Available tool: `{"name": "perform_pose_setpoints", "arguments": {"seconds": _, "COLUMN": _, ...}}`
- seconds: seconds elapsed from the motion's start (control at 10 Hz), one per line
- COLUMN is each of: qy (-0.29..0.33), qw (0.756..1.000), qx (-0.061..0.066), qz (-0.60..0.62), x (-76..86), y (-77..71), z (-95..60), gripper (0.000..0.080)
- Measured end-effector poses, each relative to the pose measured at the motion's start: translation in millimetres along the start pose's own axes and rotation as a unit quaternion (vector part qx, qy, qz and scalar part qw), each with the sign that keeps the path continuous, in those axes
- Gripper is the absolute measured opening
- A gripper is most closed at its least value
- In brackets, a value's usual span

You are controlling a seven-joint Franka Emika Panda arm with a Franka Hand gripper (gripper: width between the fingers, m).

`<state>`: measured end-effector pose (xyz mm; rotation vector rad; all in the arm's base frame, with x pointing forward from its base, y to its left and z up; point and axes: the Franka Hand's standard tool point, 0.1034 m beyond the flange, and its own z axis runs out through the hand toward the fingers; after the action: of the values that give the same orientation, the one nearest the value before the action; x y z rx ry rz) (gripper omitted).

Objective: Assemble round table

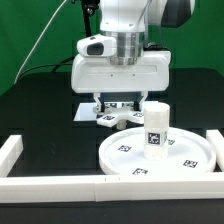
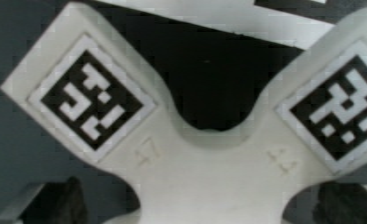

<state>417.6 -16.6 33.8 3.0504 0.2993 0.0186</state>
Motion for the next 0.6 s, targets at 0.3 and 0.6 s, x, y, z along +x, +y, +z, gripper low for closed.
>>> {"name": "perform_pose_setpoints", "arguments": {"seconds": 0.3, "qy": -0.005, "qw": 1.0, "qx": -0.002, "qz": -0.001, "x": -2.5, "y": -0.8, "z": 5.0, "gripper": 0.0648}}
{"name": "perform_pose_setpoints", "arguments": {"seconds": 0.6, "qy": -0.006, "qw": 1.0, "qx": -0.002, "qz": 0.0, "x": -2.8, "y": -0.7, "z": 5.2, "gripper": 0.0543}}
